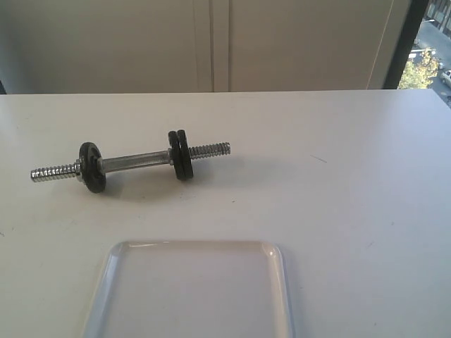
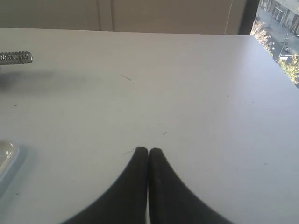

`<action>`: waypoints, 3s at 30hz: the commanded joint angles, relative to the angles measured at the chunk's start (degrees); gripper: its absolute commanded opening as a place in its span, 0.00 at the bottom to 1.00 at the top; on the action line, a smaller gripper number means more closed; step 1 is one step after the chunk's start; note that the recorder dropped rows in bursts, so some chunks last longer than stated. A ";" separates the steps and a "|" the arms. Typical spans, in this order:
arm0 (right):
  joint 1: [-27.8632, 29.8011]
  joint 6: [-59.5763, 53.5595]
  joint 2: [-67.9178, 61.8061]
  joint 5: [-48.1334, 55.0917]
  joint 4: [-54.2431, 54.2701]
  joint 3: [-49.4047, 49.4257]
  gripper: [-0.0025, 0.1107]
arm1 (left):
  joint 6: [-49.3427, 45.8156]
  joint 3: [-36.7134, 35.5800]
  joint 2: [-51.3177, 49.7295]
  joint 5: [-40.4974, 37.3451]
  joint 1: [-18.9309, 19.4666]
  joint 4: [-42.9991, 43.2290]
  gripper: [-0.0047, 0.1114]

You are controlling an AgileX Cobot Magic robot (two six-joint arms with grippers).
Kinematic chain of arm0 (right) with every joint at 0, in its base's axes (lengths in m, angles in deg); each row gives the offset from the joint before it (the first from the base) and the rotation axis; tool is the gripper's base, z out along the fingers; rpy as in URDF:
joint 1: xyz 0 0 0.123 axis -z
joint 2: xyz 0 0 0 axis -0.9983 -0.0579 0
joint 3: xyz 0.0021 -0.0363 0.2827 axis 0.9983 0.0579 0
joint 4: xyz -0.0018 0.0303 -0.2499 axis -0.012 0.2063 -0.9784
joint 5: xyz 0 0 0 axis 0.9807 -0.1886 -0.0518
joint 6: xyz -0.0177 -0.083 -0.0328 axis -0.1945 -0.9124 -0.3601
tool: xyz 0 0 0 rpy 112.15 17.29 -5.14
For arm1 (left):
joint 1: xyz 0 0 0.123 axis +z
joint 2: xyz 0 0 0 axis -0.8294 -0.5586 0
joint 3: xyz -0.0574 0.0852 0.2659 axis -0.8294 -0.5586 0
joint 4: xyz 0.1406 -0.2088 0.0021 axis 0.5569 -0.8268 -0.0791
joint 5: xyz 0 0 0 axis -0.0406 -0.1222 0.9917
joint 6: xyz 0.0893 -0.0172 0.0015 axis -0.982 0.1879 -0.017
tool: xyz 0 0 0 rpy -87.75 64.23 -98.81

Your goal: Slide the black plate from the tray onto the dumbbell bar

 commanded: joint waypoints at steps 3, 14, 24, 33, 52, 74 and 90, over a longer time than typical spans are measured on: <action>1.63 0.53 0.37 -1.42 0.13 0.27 0.02 | 0.55 -0.30 0.33 0.43 0.14 -0.36 0.04; 1.90 0.53 0.37 -1.42 0.13 0.27 0.02 | 0.55 -0.30 0.33 0.43 0.14 -0.36 0.04; 1.90 0.53 0.37 -1.42 0.13 0.27 0.02 | 0.55 -0.30 0.33 0.43 0.14 -0.36 0.04; 1.90 0.53 0.37 -1.42 0.13 0.27 0.02 | 0.55 -0.30 0.33 0.43 0.14 -0.36 0.04; 1.90 0.53 0.37 -1.42 0.13 0.27 0.02 | 0.55 -26.77 0.33 29.74 5.38 12.72 0.04; 1.90 0.53 0.37 -1.42 0.13 0.27 0.02 | -2.41 -26.77 0.33 19.32 5.38 18.06 0.04; 1.90 0.53 0.37 -1.42 0.13 0.27 0.02 | 5.83 -26.77 0.33 19.42 8.21 12.74 0.04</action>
